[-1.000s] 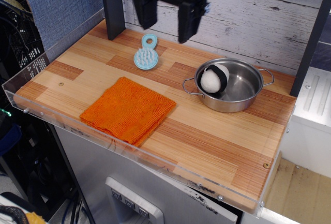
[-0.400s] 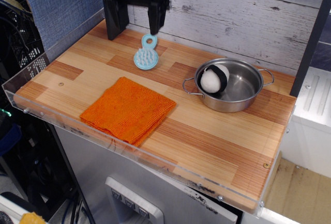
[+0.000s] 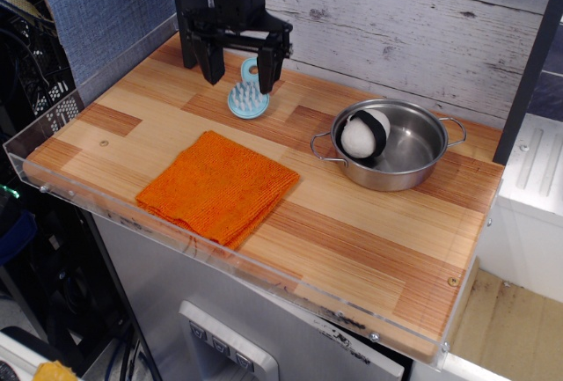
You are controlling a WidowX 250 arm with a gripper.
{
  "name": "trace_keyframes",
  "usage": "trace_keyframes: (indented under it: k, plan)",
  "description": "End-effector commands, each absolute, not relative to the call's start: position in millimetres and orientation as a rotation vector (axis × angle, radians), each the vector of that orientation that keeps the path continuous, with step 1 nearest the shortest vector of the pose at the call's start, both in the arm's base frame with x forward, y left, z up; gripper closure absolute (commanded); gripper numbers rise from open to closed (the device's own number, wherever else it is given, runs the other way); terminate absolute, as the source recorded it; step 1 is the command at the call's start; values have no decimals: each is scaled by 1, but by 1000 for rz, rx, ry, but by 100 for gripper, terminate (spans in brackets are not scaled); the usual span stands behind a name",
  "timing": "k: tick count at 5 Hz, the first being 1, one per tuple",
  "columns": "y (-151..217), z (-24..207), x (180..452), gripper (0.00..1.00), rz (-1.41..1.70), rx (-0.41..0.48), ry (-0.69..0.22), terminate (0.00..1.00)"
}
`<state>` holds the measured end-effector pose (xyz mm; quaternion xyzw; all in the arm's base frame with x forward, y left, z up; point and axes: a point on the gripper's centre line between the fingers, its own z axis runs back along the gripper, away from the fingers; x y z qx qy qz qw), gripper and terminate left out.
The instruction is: Put the brush in front of the pot.
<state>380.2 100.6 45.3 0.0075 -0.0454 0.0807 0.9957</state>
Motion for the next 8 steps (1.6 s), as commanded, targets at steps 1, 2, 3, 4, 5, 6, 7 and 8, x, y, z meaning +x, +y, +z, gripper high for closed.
trace_keyframes:
  k: [1,2,3,4,5,6,7,8]
  plan:
    - [105,43,398,0,198,67,-148,0]
    - [106,31,404,0,243,63,-138,0]
    - [102,18,409,0,267,53,-103,0]
    - [100,23,410,100,269,59,-111,0]
    - [101,48,407,100,265,38,-154,0]
    - [107,76,401,100,272,-1,-180,0]
    - [115,119,394,100,301,-21,-201,0]
    - [98,145,381,100,281,-82,-179,0]
